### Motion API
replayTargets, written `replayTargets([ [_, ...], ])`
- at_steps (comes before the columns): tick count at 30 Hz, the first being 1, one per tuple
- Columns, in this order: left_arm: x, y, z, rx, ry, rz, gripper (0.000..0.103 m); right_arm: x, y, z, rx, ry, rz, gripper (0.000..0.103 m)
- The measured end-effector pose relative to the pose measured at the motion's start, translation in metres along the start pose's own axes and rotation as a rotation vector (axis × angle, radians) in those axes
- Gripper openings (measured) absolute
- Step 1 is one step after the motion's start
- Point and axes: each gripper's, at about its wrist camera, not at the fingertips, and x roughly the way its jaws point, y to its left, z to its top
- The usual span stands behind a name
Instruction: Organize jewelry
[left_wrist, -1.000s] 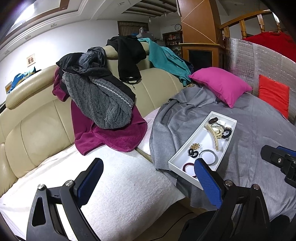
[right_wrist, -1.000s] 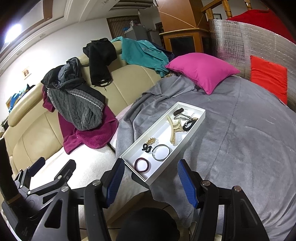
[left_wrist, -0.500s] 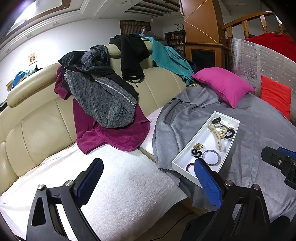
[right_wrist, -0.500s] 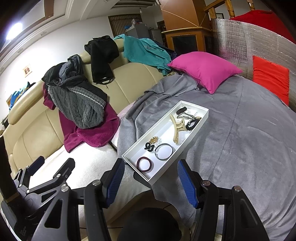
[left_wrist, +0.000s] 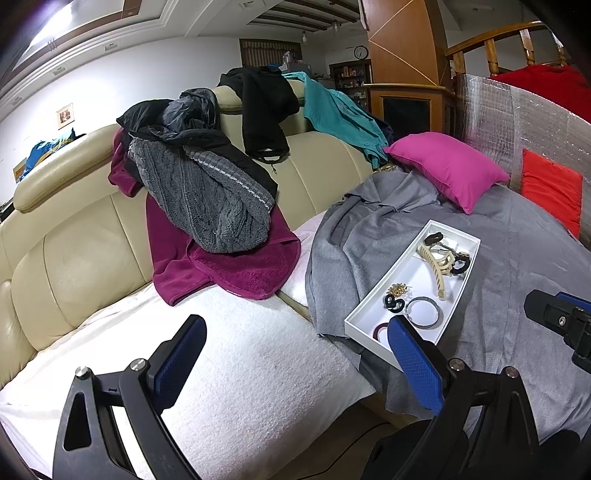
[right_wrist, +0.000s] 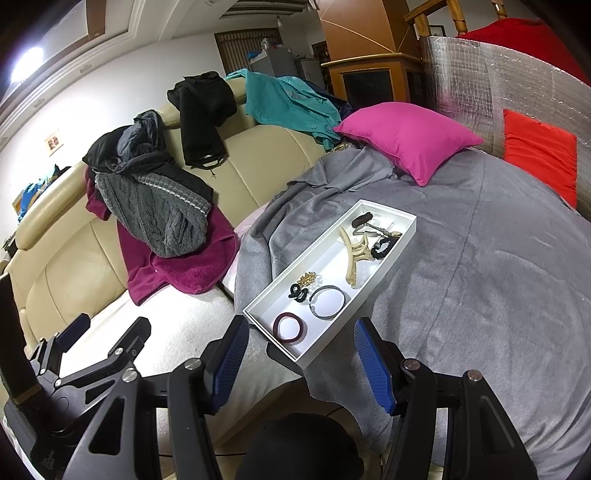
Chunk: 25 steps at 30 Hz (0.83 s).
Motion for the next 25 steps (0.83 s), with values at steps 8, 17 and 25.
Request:
replayTargets([
  [8,0.003,0.003,-0.002,0.0,0.006,0.002,0.098,0.002,0.002,0.0,0.001,0.003,0.0,0.064],
  [17,0.009,0.002,-0.001,0.01,0.015,0.015,0.098,0.01,0.001,0.001,0.004,0.012,0.005,0.064],
  [25,0.021,-0.008,0.006,0.016,0.036,-0.002,0.098,0.03,-0.014,0.016,0.016,0.028,0.024,0.064],
])
